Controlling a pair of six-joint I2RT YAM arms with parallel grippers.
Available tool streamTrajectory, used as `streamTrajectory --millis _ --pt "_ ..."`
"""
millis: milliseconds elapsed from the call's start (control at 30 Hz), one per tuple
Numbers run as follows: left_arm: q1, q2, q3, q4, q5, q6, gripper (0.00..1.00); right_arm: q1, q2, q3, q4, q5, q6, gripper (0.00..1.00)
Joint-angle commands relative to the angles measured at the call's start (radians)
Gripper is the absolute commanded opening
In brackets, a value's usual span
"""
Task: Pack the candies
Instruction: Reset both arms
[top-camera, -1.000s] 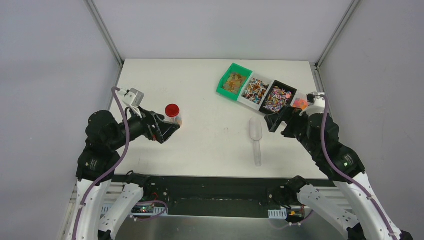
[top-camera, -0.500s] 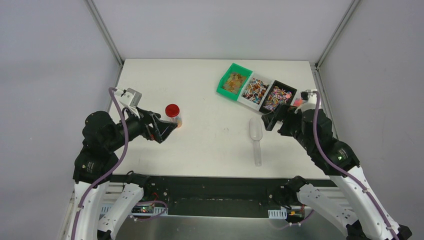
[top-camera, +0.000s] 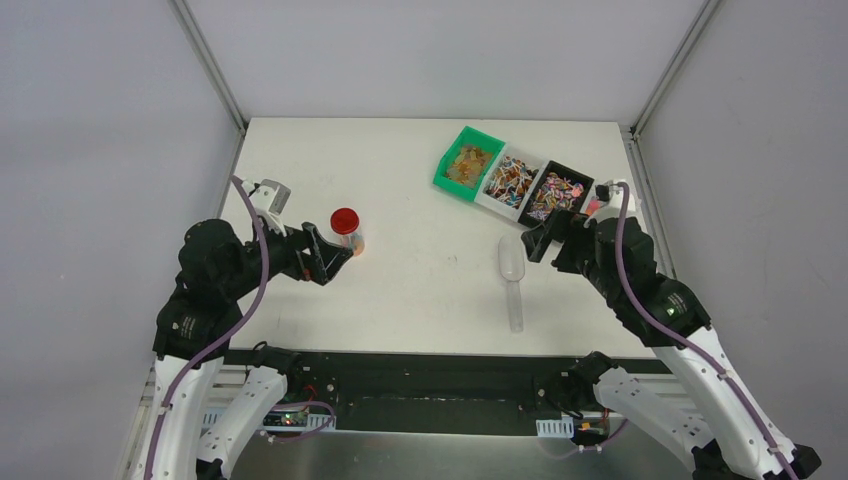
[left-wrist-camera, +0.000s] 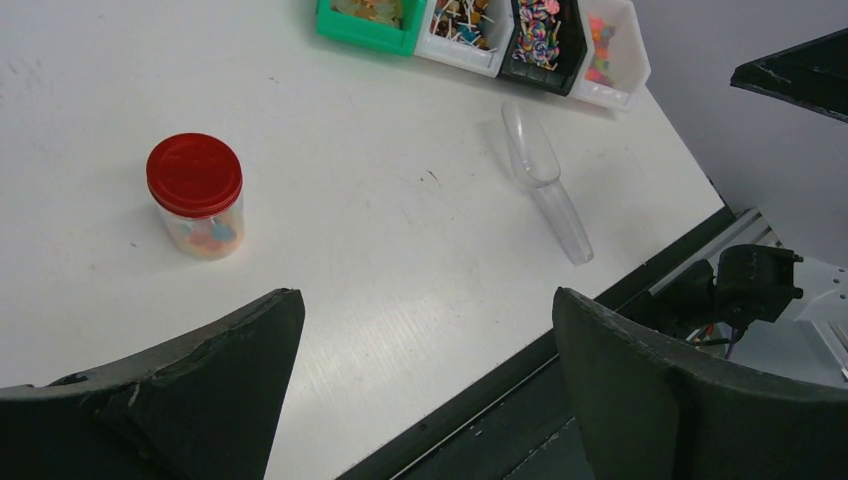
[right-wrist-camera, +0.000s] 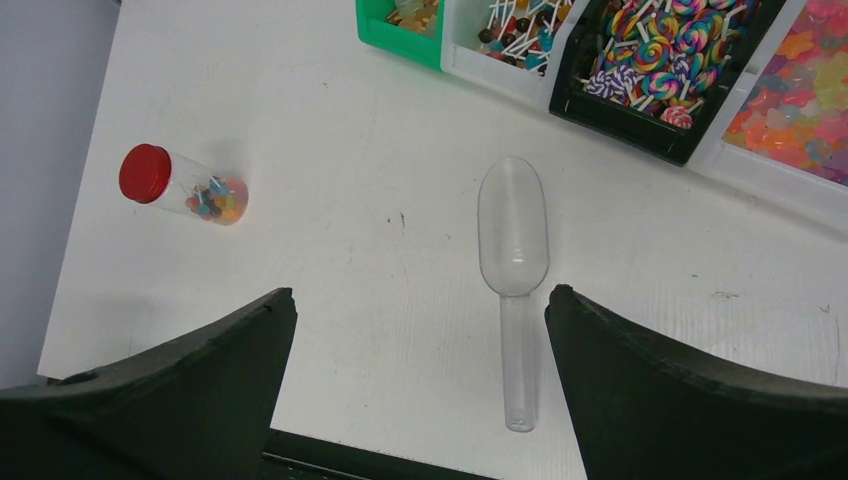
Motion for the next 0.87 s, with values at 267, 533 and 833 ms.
streamTrajectory --millis 267,533,833 --pt "-0.001 0.015 0.015 0.003 -0.028 0.026 0.99 -0.002 0.0 0.001 0.02 0.027 0.001 0.99" --pt "-0.001 0.046 0.081 0.004 -0.039 0.033 0.99 -0.001 0.041 0.082 0.019 0.025 -0.041 0.99" --pt "-0.001 0.092 0.194 0.007 0.003 0.039 0.99 -0.001 0.054 0.17 0.017 -0.034 -0.082 0.99"
